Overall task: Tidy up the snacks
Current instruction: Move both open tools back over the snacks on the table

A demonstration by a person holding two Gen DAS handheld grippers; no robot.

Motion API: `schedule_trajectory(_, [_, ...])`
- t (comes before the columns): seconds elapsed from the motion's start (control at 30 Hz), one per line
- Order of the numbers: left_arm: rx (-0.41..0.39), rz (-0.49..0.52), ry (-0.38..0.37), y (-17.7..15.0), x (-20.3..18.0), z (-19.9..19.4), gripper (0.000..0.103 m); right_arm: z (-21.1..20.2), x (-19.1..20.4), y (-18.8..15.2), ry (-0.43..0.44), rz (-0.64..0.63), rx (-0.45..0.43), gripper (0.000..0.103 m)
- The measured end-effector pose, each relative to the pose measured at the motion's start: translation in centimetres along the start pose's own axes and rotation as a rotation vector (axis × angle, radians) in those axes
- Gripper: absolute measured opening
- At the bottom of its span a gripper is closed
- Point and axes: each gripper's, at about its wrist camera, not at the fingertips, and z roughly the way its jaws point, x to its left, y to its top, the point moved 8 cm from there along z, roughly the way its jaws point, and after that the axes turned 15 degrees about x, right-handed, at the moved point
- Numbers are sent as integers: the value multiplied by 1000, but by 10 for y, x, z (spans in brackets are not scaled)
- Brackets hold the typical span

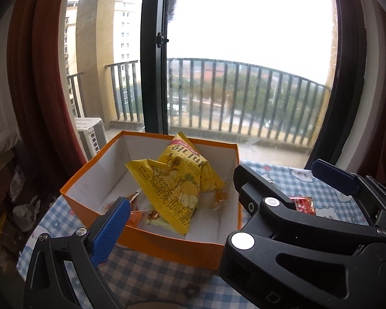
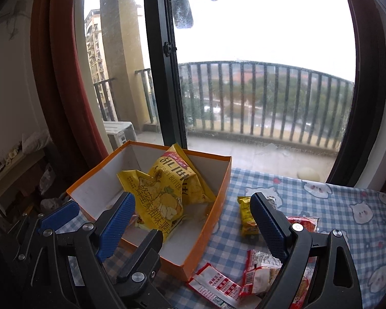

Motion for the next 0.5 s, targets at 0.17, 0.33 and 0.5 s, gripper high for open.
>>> schedule_trajectory(0.17, [-13,29,-34,-7,-29,-8,101,-17,-23,-10,-37,9,-17,93])
schedule_trajectory(0.33, [-14,53,-77,-15,-60,-10,101,-31,-48,-25,-83,29,-16,93])
schedule_trajectory(0.5, [-6,92,-106,-25,-84,-12,101,-42,-68,-39,-125,35,-24,93])
